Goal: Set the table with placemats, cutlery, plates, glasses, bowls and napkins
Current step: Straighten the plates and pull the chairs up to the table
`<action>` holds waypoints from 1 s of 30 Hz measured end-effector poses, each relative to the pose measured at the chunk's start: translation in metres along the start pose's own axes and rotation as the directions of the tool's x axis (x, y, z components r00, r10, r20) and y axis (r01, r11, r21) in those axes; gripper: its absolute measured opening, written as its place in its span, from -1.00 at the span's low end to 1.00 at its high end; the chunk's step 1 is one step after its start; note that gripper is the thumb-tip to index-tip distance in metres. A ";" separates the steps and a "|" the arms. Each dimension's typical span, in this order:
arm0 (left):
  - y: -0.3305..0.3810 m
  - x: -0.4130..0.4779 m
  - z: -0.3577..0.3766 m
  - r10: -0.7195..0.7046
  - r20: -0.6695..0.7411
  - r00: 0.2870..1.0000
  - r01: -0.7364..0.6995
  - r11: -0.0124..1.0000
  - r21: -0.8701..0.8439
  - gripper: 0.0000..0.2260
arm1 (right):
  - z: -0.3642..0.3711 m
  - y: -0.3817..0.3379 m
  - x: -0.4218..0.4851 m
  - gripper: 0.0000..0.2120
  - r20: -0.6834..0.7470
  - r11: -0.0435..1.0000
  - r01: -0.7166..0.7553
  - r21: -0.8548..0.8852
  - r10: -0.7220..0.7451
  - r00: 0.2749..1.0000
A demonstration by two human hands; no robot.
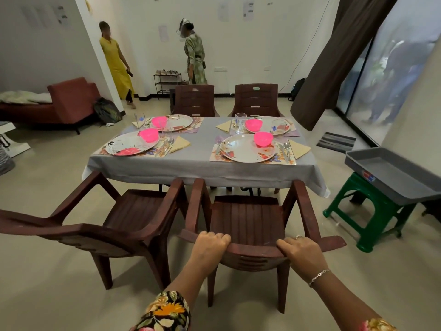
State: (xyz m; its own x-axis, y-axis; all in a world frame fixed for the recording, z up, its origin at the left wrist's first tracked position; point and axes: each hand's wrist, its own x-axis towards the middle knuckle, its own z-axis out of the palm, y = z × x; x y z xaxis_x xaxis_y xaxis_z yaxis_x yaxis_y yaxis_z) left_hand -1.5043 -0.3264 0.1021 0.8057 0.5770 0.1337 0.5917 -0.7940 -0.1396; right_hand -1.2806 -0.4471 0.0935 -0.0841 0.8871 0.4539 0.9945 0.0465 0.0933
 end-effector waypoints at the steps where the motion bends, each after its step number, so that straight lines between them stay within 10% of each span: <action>1: 0.000 -0.001 -0.001 -0.005 0.017 1.000 0.005 1.000 0.000 -0.67 | -0.001 0.000 0.000 -0.71 -0.015 1.000 0.002 -0.008 -0.003 1.000; 11: 0.003 0.001 -0.019 -0.042 0.010 0.999 0.042 0.999 -0.002 -0.81 | -0.003 -0.016 -0.004 -0.55 0.019 0.976 -0.194 -0.098 0.197 0.980; 17: 0.009 -0.015 -0.005 -0.176 -0.151 0.973 0.165 0.983 -0.079 -0.44 | -0.003 -0.033 -0.031 -0.27 -0.093 0.950 -0.291 -0.115 0.281 0.955; 21: 0.007 -0.047 0.007 -0.291 -0.182 0.939 0.272 0.954 -0.124 -0.03 | -0.002 -0.057 -0.052 -0.29 -0.141 0.950 -0.291 -0.113 0.275 0.951; 27: 0.001 -0.108 0.023 -0.390 -0.106 0.915 0.365 0.910 -0.198 0.07 | 0.010 -0.102 -0.061 -0.58 -0.355 0.967 -0.179 -0.179 0.106 0.929; 30: -0.010 -0.148 0.041 -0.406 -0.131 0.904 0.386 0.909 -0.157 -0.34 | 0.060 -0.113 -0.008 -0.57 -0.315 0.831 -0.505 0.233 0.556 0.769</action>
State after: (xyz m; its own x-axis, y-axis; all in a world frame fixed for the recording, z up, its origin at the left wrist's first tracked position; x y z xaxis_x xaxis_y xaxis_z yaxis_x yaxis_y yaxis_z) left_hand -1.6284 -0.3957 0.0436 0.4848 0.8194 0.3058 0.8448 -0.5292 0.0788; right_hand -1.3885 -0.4321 0.0259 0.4690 0.5632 0.6803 0.8832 -0.3026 -0.3584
